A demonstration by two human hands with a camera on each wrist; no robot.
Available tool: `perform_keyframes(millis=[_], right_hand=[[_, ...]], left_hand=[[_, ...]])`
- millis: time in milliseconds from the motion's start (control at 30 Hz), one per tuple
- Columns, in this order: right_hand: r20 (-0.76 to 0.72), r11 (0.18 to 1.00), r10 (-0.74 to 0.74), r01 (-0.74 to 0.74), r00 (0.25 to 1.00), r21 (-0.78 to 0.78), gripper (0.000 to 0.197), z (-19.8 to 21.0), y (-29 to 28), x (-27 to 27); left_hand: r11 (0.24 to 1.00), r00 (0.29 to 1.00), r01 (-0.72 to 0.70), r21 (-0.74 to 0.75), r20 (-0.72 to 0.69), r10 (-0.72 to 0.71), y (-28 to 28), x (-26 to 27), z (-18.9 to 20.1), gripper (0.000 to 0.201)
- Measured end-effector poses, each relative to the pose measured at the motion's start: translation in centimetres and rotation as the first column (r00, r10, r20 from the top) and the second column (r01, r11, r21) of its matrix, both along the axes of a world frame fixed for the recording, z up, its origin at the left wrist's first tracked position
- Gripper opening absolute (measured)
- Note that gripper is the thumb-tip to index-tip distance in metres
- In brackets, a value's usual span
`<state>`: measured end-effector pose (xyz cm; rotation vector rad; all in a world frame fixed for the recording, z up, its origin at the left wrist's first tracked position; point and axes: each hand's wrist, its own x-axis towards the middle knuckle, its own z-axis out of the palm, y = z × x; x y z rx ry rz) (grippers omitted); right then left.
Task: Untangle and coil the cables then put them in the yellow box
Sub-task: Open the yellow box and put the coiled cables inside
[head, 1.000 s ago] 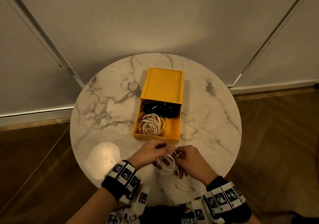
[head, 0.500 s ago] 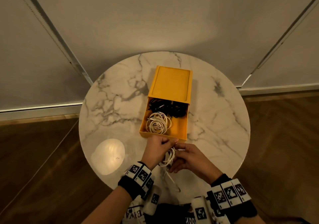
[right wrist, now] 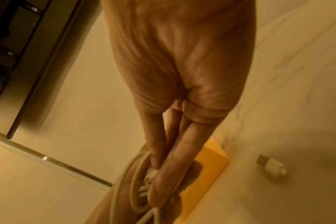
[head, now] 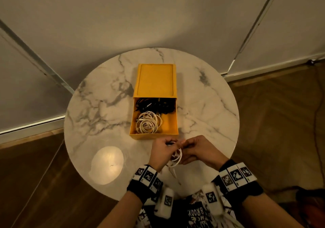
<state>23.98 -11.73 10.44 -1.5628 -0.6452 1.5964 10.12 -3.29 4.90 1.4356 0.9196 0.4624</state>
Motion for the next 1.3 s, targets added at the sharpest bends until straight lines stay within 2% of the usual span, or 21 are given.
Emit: perform_keyframes(millis=[133,267,367,400,467,567,633,700,800,900,967,1000,1033,1100,1133,1200,1300], right_hand=[[0.010,0.999,-0.030,0.031,0.999,-0.040,0.013,0.6,-0.3,1.7],[0.080,0.976,-0.216,0.215,0.973,0.020,0.011,0.0,-0.4,3.7],[0.258,0.976,-0.215,0.219,0.942,0.013,0.013,-1.9,-1.0,4.9],[0.377,0.987,-0.143,0.161,0.915,-0.015,0.013,-2.7,-1.2,5.0],[0.584,0.993,0.064,0.005,0.809,-0.115,0.017,-4.1,-1.6,4.5],[0.731,0.975,0.220,-0.129,0.645,-0.179,0.033,-5.9,-1.3,2.4],[0.800,0.962,0.268,-0.199,0.537,-0.188,0.031,-7.1,-0.6,1.0],[0.831,0.945,0.309,-0.249,0.463,-0.212,0.018,-8.1,0.3,0.1],[0.836,0.928,0.350,-0.276,0.423,-0.249,0.008,-8.7,1.1,-0.4],[0.833,0.932,0.339,-0.279,0.437,-0.233,0.002,-8.4,1.3,-0.3],[0.826,0.939,0.322,-0.264,0.462,-0.219,0.010,-8.2,1.1,-0.1],[0.800,0.950,0.300,-0.236,0.520,-0.203,0.013,-7.9,1.0,0.0],[0.740,0.966,0.257,-0.195,0.622,-0.171,0.015,-7.6,0.9,0.0],[0.528,0.991,0.133,-0.100,0.839,-0.092,0.011,-6.6,0.7,-0.3],[0.409,0.997,0.066,-0.050,0.910,-0.050,0.008,-6.0,0.6,-0.5],[0.224,1.000,-0.022,0.022,0.974,0.002,0.005,-4.9,0.6,-0.8],[0.051,0.997,-0.077,0.077,0.996,0.013,0.012,-3.9,0.6,-1.2]], left_hand=[[0.994,0.998,-0.062,-0.086,0.006,0.063,-0.1,1.3,0.1,0.008],[0.971,0.987,-0.158,-0.180,-0.004,0.160,0.1,1.1,-0.4,0.013],[0.969,0.987,-0.159,-0.188,-0.029,0.156,-0.1,-0.1,-1.1,0.017],[0.976,0.989,-0.147,-0.163,-0.046,0.142,-0.1,-0.4,-1.3,0.016],[0.984,0.990,-0.132,-0.118,-0.069,0.124,-0.1,-0.7,-1.6,0.016],[0.987,0.988,-0.136,-0.090,-0.082,0.128,0.0,-0.5,-2.1,0.007],[0.989,0.987,-0.133,-0.066,-0.101,0.126,0.0,-0.5,-2.2,0.010],[0.992,0.985,-0.125,-0.032,-0.123,0.120,0.2,-0.5,-2.2,0.012],[0.992,0.983,-0.122,-0.006,-0.141,0.120,0.5,-0.9,-2.3,0.012],[0.990,0.980,-0.137,0.014,-0.140,0.138,0.6,-1.4,-2.2,0.008],[0.994,0.983,-0.111,0.011,-0.145,0.112,0.3,-1.5,-2.1,0.006],[0.996,0.985,-0.095,0.004,-0.144,0.094,0.1,-1.6,-2.1,0.006],[0.996,0.986,-0.087,-0.004,-0.140,0.086,0.0,-1.6,-2.0,0.006],[0.996,0.988,-0.091,-0.016,-0.129,0.089,-0.1,-1.5,-1.8,0.006],[0.995,0.988,-0.097,-0.016,-0.121,0.094,-0.1,-1.4,-1.8,0.006],[0.993,0.988,-0.119,-0.010,-0.104,0.117,0.0,-1.3,-1.8,0.007],[0.981,0.979,-0.194,-0.010,-0.064,0.193,0.0,-1.2,-1.7,0.012]])
